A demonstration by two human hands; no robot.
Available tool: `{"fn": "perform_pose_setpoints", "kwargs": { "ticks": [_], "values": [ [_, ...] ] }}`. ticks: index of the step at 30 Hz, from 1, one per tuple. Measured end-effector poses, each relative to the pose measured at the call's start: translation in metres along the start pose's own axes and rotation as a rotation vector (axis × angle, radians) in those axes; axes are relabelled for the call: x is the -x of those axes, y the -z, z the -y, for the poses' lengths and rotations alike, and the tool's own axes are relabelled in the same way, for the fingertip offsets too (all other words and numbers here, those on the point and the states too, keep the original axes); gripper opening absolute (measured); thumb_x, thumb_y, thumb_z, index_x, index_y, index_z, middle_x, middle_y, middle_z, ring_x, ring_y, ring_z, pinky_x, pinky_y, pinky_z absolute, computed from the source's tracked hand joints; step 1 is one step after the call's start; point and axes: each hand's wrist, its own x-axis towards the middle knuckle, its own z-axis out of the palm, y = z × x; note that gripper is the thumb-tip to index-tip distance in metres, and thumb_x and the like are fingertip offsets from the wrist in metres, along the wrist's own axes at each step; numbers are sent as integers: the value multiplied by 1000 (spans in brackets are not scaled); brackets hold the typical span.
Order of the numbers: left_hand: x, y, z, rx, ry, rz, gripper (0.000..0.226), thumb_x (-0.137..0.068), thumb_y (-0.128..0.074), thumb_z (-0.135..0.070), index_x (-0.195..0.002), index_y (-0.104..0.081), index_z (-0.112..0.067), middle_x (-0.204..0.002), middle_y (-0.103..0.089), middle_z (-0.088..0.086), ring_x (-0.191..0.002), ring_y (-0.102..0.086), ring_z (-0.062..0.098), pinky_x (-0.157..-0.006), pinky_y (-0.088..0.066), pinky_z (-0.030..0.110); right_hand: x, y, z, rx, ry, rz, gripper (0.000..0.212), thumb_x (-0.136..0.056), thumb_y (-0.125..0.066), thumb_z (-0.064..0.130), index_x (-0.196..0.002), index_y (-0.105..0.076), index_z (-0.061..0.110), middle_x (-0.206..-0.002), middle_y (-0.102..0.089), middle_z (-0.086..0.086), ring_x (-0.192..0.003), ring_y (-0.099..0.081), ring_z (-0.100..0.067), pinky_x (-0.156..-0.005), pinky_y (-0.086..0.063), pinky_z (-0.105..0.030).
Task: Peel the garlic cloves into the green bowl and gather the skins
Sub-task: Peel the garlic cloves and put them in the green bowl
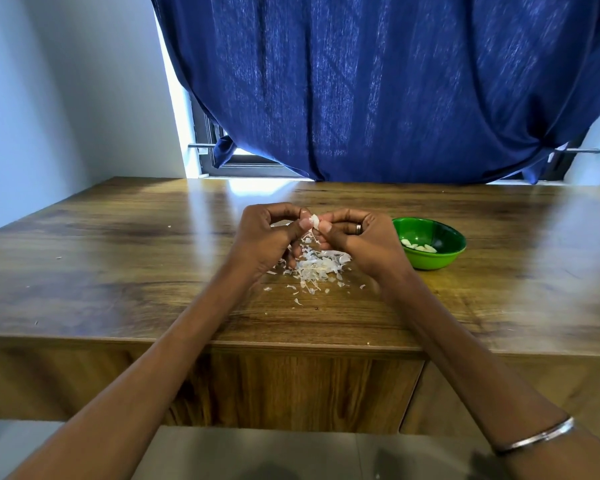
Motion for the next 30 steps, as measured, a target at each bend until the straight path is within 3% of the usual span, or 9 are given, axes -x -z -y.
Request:
{"fn": "perform_pose_setpoints", "kwargs": {
  "ticks": [5,10,15,18,21,24,30],
  "values": [
    [3,-3,-4,25,-25,-34,12,-89,-79,-16,-98,-79,-8,-94,-77,10,-50,-61,19,-41,-46,26,-3,2,-1,-27,42,-56,11,-85,-74,3,-95,-74,8,-85,-78,-6,-74,-74,-11,-68,-57,-19],
    [6,-4,-7,-93,-73,-93,12,-85,-84,-23,-91,-81,-13,-74,-76,6,-47,-65,19,-41,-47,27,-2,1,-2,-46,70,-56,18,-86,-73,0,-103,-74,7,-92,-78,-10,-79,-76,-14,-70,-58,-19],
    [8,-6,-6,-235,-127,-134,6,-86,-82,-22,-85,-80,-16,-50,-66,-10,-36,-59,12,-39,-41,19,-2,2,-3,22,62,-47,17,-87,-74,4,-103,-75,11,-91,-79,-9,-79,-76,-16,-70,-61,-22],
    [8,-6,-5,-297,-194,-138,8,-85,-80,-17,-79,-77,-22,-56,-66,-18,-36,-59,7,-42,-41,16,-3,2,-3,37,51,-59,10,-88,-74,6,-98,-73,9,-86,-78,-10,-79,-77,-19,-70,-62,-25],
    [6,-6,-2,-367,-266,-132,9,-82,-81,-19,-77,-76,-25,-77,-74,-11,-43,-64,7,-53,-47,23,-3,2,-3,62,33,-61,10,-87,-75,6,-97,-73,6,-86,-78,-12,-79,-77,-19,-69,-62,-25],
    [5,-5,2,-396,-304,-137,3,-78,-80,-22,-78,-77,-22,-81,-75,-9,-47,-65,8,-61,-54,31,-3,2,-3,59,17,-49,11,-88,-74,5,-98,-73,3,-85,-78,-12,-79,-77,-20,-68,-62,-24],
    [5,-6,0,-373,-298,-94,6,-81,-79,-11,-81,-75,-16,-80,-72,-8,-43,-64,9,-51,-46,18,-4,3,-1,-50,-60,-44,16,-89,-73,5,-102,-71,-4,-86,-77,-16,-80,-77,-22,-68,-61,-23]
  ]
}}
